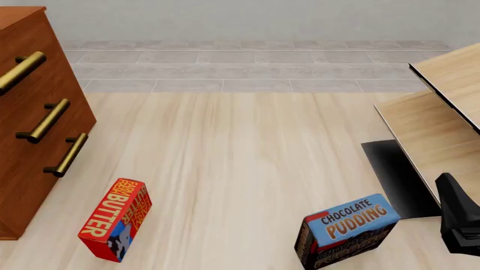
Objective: Close the top drawer of the cabinet and put the bowl on top of it.
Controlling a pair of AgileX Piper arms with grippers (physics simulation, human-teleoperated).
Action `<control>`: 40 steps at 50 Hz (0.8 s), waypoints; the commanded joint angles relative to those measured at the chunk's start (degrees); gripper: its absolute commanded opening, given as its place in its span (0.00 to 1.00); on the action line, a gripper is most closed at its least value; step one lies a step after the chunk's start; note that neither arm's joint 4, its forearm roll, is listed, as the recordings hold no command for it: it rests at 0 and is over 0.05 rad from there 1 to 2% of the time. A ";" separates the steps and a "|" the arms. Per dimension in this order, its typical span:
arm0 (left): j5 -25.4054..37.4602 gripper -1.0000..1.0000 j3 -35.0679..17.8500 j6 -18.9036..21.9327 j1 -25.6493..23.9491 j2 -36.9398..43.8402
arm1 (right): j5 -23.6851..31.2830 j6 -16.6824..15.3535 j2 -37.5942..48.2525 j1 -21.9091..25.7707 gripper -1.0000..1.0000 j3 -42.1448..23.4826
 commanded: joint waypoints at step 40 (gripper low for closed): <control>-10.22 0.00 4.68 3.33 4.85 9.57 | 0.01 0.01 -0.09 0.00 1.00 0.06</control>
